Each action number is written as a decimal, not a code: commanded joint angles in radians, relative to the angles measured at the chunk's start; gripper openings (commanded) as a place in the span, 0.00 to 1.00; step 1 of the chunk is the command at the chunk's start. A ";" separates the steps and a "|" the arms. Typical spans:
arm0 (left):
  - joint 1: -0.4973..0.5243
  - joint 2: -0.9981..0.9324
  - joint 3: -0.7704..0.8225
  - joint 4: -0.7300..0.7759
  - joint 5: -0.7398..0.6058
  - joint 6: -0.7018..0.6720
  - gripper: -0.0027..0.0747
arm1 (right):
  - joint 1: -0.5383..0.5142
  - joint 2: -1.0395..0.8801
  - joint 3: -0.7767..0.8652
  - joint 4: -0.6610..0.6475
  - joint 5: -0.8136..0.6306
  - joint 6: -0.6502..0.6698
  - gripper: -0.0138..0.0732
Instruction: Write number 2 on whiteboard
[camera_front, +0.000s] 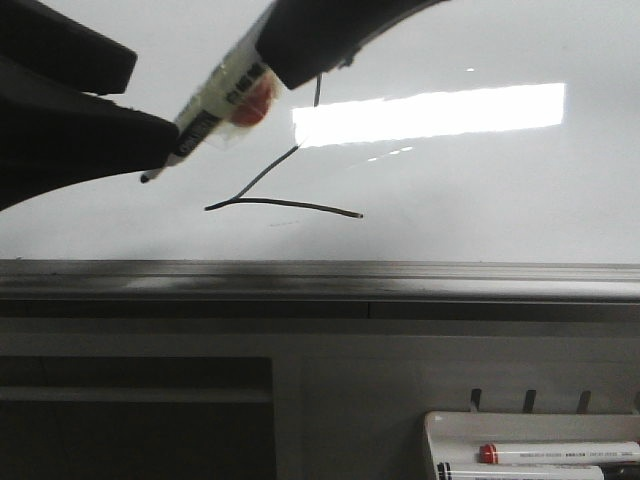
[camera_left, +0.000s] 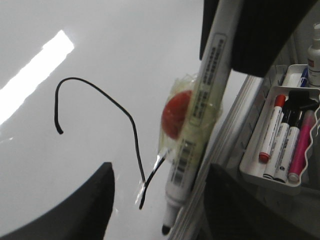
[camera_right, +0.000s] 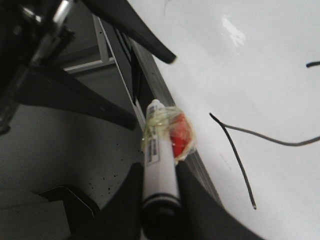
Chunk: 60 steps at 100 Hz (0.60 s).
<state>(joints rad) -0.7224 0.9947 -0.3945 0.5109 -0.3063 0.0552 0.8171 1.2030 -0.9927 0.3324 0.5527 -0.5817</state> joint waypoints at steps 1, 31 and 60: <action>-0.010 0.017 -0.048 -0.012 -0.098 -0.006 0.51 | 0.004 -0.018 -0.050 0.000 -0.047 -0.002 0.09; -0.010 0.045 -0.057 -0.012 -0.068 -0.004 0.47 | 0.004 -0.018 -0.054 0.006 -0.039 -0.002 0.09; -0.010 0.045 -0.057 -0.012 -0.044 -0.004 0.10 | 0.004 -0.018 -0.054 0.010 -0.043 -0.002 0.09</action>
<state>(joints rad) -0.7247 1.0507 -0.4167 0.5149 -0.2976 0.0570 0.8197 1.2030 -1.0113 0.3300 0.5628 -0.5817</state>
